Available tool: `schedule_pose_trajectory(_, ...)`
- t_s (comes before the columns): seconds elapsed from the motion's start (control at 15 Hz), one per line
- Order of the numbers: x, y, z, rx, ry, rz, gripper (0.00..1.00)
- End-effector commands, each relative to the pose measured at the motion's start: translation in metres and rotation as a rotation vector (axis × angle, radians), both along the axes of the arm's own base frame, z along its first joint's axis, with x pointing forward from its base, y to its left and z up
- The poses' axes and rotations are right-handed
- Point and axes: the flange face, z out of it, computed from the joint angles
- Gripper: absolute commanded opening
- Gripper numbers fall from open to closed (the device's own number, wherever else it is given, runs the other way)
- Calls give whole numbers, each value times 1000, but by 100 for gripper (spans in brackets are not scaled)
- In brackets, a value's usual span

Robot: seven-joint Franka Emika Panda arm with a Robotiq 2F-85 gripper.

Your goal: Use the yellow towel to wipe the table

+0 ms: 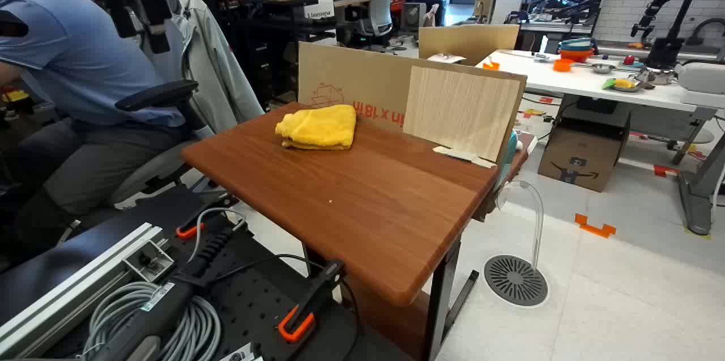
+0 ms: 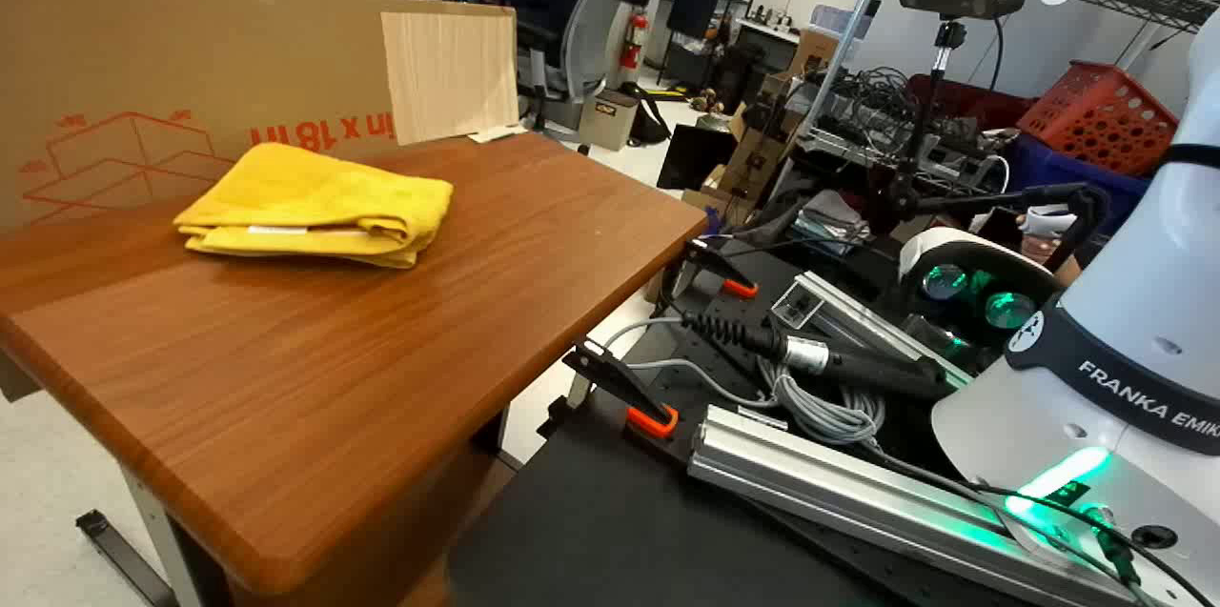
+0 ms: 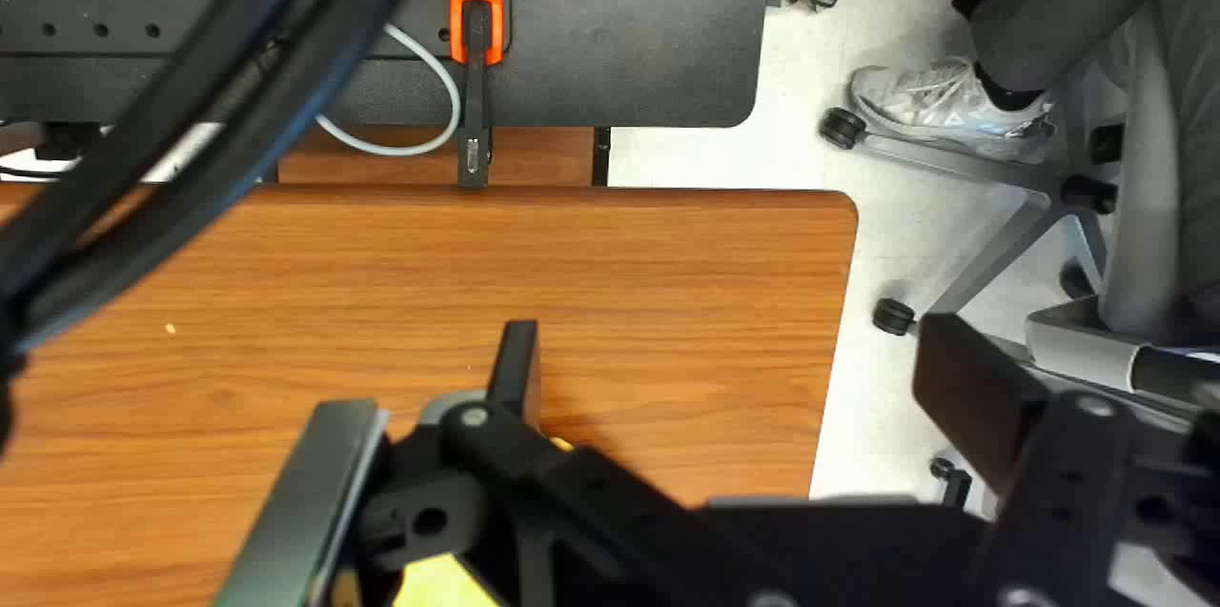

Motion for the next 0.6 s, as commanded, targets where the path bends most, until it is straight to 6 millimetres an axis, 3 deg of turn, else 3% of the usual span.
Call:
schedule_pose_trajectory(0.0,0,0,0,0,1,0,100)
schedule_pose_trajectory(0.53,3,2,0,-1,2,-1,100)
